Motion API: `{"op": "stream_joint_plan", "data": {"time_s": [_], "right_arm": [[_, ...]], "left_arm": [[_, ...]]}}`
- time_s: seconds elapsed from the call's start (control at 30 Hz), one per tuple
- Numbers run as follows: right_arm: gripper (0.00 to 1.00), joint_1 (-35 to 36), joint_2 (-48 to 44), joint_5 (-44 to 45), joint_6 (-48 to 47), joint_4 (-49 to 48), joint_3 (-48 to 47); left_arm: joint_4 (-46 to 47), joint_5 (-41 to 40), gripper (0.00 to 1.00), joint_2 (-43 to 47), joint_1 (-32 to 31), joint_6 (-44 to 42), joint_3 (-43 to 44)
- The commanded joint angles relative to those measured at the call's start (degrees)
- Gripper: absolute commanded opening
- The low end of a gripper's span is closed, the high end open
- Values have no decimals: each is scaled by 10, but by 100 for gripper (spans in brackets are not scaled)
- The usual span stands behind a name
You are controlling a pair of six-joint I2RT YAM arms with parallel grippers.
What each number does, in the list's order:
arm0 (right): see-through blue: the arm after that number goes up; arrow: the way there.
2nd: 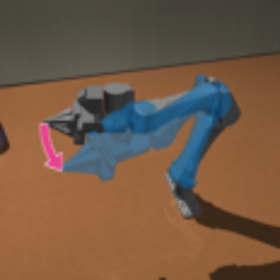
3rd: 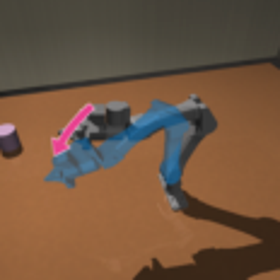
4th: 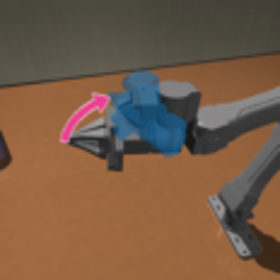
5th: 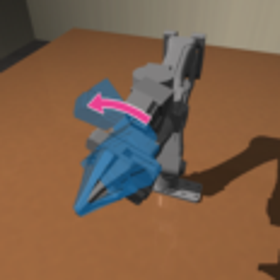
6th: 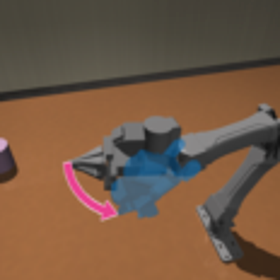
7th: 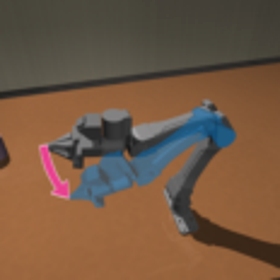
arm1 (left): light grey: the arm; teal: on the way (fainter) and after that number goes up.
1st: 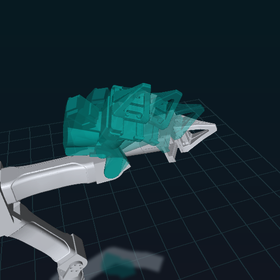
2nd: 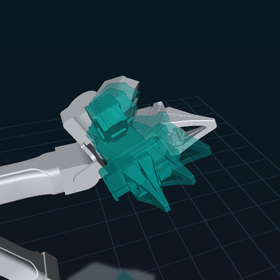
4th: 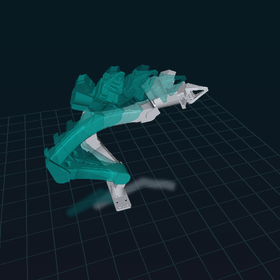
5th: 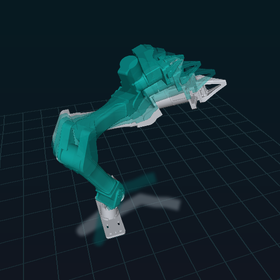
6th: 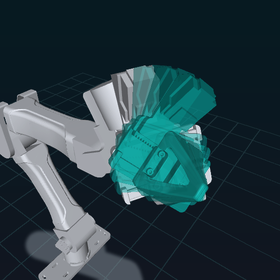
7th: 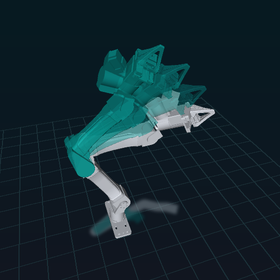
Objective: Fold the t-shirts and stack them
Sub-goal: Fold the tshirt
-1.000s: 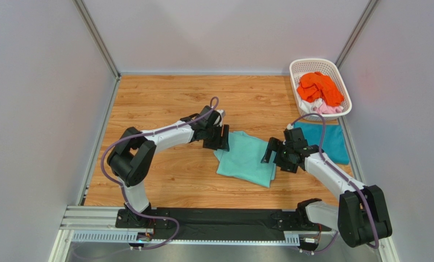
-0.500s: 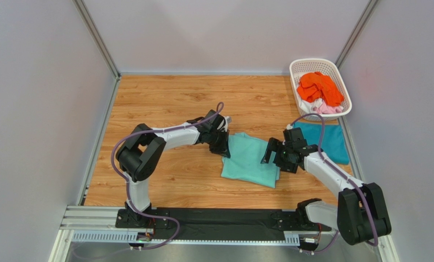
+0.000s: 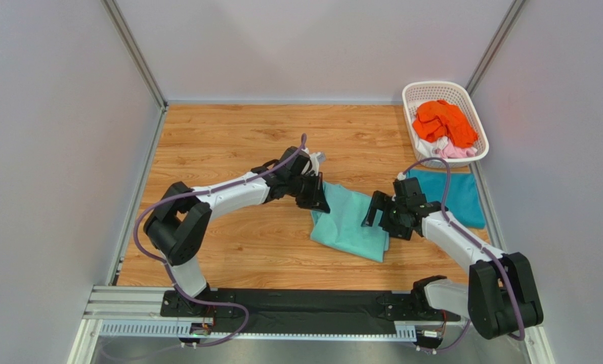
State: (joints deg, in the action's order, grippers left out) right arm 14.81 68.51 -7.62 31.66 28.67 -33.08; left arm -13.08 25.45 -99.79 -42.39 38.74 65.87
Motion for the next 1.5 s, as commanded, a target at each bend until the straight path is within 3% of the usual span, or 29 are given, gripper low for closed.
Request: {"op": "stream_joint_plan", "data": {"time_s": [0.0, 0.2, 0.5, 0.93, 1.3, 1.37, 1.4, 1.47], "right_arm": [[100, -3, -11, -5, 2, -19, 6], [100, -6, -25, -6, 0, -8, 11], [100, -7, -40, 1, -14, 8, 9], [100, -6, -25, -9, -15, -4, 2], [100, 7, -37, -23, -2, -8, -6], [100, 11, -36, -28, 6, -12, -6], [100, 15, -36, -33, 9, -20, -5], [100, 19, -33, -30, 16, -24, -5]], "left_arm": [[46, 39, 0, -11, -1, 28, -21], [127, 72, 1, -58, 13, 64, -69], [68, 34, 11, -98, 49, 15, -47], [-37, -54, 56, -31, 45, -31, -18], [-138, -156, 70, 62, 41, -53, 4], [-137, -155, 78, 74, 40, -54, 3], [-131, -130, 90, 85, 37, -61, 4], [-110, -105, 97, 90, 21, -65, 4]]}}
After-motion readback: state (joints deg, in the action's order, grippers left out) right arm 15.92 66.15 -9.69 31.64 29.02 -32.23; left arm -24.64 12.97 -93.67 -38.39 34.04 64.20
